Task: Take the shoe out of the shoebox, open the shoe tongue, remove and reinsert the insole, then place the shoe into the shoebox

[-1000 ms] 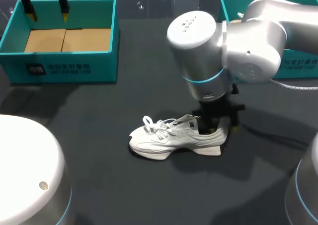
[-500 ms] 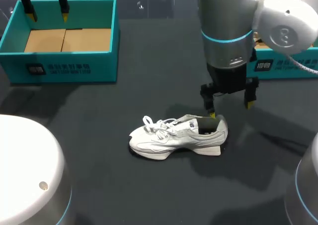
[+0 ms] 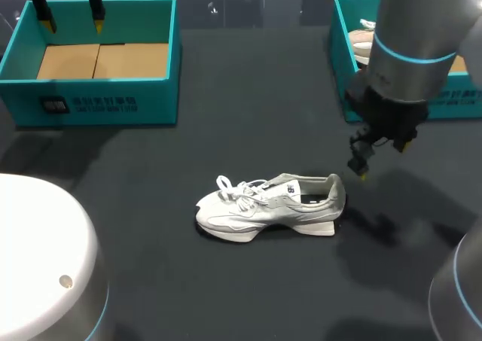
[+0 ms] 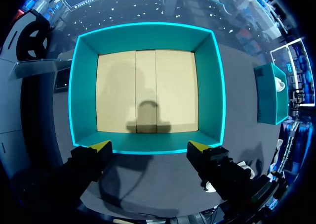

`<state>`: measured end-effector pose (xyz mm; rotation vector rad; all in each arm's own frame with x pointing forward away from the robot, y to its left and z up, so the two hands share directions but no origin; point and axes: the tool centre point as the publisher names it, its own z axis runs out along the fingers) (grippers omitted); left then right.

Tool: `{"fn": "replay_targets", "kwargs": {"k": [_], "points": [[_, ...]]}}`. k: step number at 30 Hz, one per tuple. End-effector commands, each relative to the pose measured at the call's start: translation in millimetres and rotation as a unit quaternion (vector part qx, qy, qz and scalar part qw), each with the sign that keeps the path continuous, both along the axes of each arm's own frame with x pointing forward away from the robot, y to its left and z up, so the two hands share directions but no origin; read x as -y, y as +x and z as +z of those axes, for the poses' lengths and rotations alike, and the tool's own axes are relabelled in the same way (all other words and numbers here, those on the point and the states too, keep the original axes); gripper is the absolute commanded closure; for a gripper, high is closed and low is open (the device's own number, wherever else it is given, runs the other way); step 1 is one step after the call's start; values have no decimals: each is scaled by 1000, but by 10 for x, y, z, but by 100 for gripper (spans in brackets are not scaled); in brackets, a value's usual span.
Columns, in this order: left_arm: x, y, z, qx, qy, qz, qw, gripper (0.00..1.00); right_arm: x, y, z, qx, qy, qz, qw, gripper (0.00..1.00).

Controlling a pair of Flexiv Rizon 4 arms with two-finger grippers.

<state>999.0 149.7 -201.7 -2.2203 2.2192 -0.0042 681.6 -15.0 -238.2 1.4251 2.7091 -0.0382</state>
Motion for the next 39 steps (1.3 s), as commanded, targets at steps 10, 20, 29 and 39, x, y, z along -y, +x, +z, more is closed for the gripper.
{"fn": "replay_targets", "kwargs": {"k": [10,20,29,39], "points": [[-1,3,7,-1,0,0,1000,0,565,-29,-150,75,477,312,818,0],[-1,3,7,-1,0,0,1000,0,675,6,-315,153,550,401,716,0],[-1,3,7,-1,0,0,1000,0,781,31,-584,228,594,433,638,0],[-1,3,7,-1,0,0,1000,0,779,62,-705,242,585,434,641,0]]}}
